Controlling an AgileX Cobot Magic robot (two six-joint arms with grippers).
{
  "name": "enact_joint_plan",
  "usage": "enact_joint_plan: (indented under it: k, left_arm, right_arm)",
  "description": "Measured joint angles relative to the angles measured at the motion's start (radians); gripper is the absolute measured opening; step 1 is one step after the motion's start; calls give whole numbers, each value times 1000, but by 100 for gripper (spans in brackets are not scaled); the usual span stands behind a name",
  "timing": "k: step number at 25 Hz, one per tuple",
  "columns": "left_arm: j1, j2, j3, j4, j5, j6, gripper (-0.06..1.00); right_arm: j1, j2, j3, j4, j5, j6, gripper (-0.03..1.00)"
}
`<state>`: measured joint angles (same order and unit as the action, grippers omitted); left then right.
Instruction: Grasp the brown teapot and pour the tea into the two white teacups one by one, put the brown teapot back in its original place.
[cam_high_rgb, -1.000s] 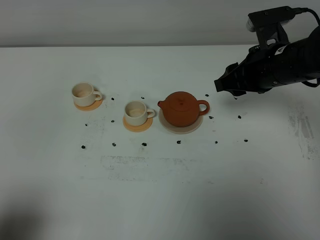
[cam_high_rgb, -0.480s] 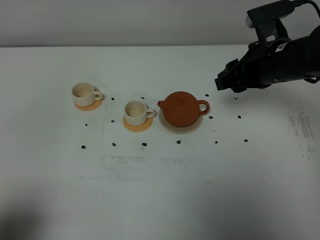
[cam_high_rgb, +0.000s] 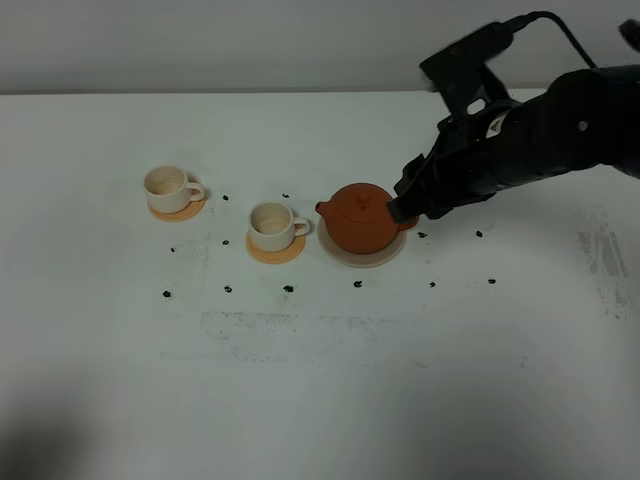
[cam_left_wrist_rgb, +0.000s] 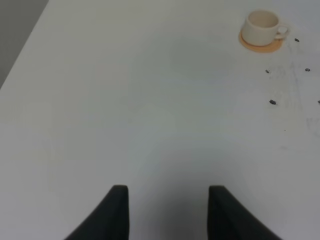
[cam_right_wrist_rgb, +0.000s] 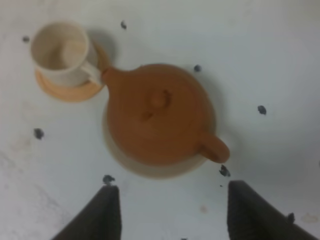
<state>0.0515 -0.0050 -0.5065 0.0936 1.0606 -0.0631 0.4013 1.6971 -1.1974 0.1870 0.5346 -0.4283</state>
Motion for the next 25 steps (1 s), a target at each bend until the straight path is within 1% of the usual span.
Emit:
enact_joint_plan:
  k: [4,7,11,14,22,25]
  left_arm:
    - [0,0,0,0,0,0,40]
    - [0,1,0,0,0,0,40]
    - [0,1,0,0,0,0,40]
    - [0,1,0,0,0,0,40]
    - [0,1,0,0,0,0,40]
    - [0,1,0,0,0,0,40]
  right_arm:
    - [21,87,-78,-154,42,88,49]
    - [27,138,-148,-202,62,135,49]
    - [24,185,-225,-205,61,158,49]
    - [5,219,-254,-203,51,159,49]
    - [-76,297,-262,-201,1,159,49]
    - [-100,308,-262,-177,-27,159,49]
